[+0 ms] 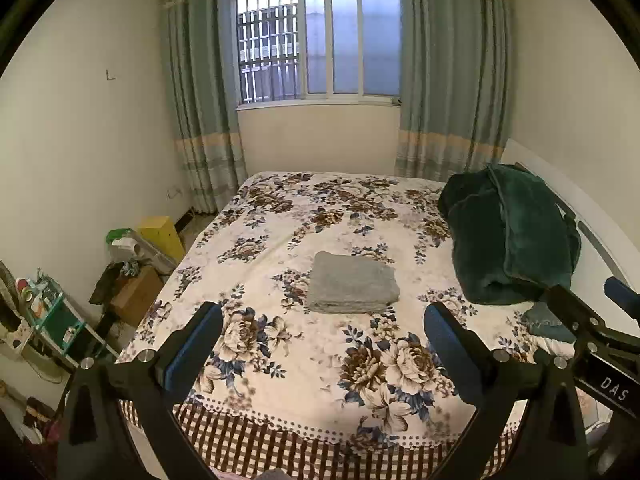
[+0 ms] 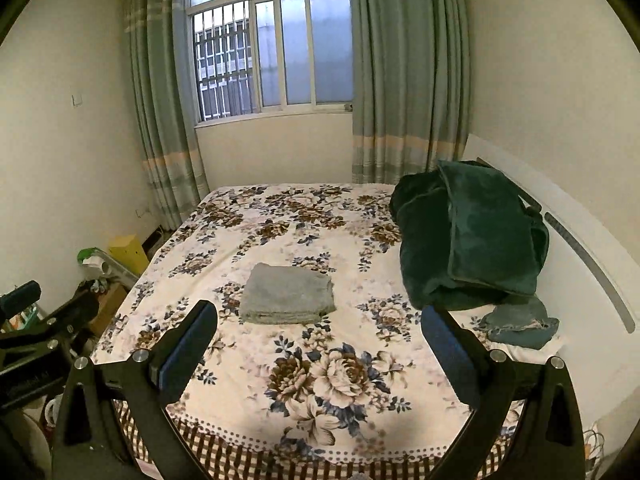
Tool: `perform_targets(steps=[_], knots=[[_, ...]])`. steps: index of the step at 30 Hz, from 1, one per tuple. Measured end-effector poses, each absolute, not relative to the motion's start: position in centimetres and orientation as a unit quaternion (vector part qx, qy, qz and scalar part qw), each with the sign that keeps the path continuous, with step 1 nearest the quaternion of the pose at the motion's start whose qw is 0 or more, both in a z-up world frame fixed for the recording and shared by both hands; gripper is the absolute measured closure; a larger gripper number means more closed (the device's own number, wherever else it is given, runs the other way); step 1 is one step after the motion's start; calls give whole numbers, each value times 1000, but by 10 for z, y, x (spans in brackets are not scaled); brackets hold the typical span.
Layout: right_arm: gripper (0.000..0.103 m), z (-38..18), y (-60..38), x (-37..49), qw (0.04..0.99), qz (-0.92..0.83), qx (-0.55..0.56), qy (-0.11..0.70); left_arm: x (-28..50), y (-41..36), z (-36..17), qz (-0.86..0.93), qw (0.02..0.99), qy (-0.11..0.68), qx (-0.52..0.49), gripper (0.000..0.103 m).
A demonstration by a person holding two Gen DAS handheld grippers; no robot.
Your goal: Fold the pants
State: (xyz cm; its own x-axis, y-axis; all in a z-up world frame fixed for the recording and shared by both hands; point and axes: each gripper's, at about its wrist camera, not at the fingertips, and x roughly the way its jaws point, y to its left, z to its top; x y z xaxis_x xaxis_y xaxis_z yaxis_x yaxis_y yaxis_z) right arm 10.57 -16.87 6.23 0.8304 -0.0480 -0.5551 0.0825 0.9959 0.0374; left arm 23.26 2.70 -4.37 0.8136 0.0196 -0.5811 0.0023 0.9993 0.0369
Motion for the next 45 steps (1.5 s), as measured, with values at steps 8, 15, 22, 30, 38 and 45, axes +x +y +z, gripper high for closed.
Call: perform_targets(steps=[8, 15, 22, 30, 38, 45], knots=[[0, 64, -175, 114, 957, -33, 29, 288, 227, 26, -38, 4, 955, 295, 21, 0], [0, 66, -175, 120, 957, -28, 26, 289, 226, 26, -34, 2, 957, 290, 23, 0], [0, 65, -174, 122, 957, -26, 30, 289, 226, 25, -34, 2, 956, 291, 23, 0], [0, 65, -168, 120, 956, -25, 29, 289, 221, 27, -34, 3, 957, 290, 23, 0], [0, 61, -158, 113, 956, -25, 34, 291, 214, 27, -35, 3, 957, 287, 27, 0], [0, 60, -155, 111, 956, -28, 35, 289, 213, 29, -36, 1, 957, 288, 26, 0]])
